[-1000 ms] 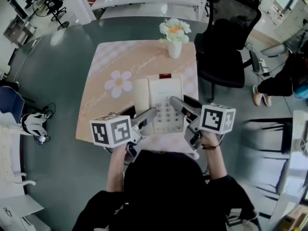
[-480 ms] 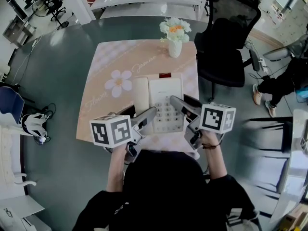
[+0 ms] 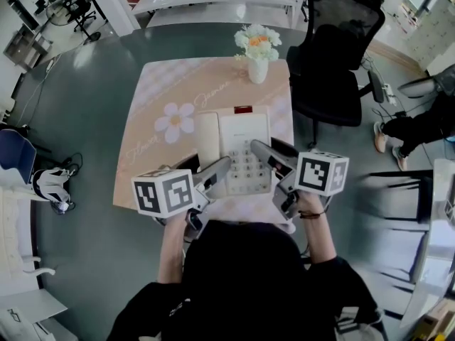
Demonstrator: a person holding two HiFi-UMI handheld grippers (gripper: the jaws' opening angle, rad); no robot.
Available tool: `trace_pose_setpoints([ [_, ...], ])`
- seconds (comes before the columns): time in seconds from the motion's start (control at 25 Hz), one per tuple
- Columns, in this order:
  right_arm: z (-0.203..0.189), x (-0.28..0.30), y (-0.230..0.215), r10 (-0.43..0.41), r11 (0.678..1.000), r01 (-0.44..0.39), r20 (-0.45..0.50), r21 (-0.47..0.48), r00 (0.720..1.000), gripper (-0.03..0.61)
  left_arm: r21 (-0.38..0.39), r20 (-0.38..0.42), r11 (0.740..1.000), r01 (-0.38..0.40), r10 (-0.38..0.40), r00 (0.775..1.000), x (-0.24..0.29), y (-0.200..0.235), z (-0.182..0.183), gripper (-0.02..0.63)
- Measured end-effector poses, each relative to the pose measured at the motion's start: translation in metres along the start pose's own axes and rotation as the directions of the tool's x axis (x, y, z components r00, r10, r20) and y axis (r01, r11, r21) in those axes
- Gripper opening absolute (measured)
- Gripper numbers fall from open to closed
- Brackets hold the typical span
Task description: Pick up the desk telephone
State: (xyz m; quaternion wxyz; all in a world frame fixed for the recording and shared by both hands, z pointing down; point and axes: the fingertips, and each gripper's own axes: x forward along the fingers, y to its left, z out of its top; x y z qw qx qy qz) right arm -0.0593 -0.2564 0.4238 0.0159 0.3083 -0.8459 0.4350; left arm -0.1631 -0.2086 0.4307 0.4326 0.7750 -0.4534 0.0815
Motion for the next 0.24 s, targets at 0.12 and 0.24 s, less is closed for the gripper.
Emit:
trace_pose_setpoints([
  [0.12,-0.0001,-0.0021,-0.0008,-0.008,1.0,0.008,-0.001,0.003,1.0,0.216,0.001,0.002,1.0,0.002,-0.002,1.0,-0.0002,-0.0024,0.0003,0.325],
  [0.24,-0.0004,-0.0035,-0.0011,-0.006,1.0,0.006,0.001,0.004,1.0,0.216,0.002,0.003,1.0,0.003,-0.003,1.0,0.0001,-0.0051,0.0004,0.325],
])
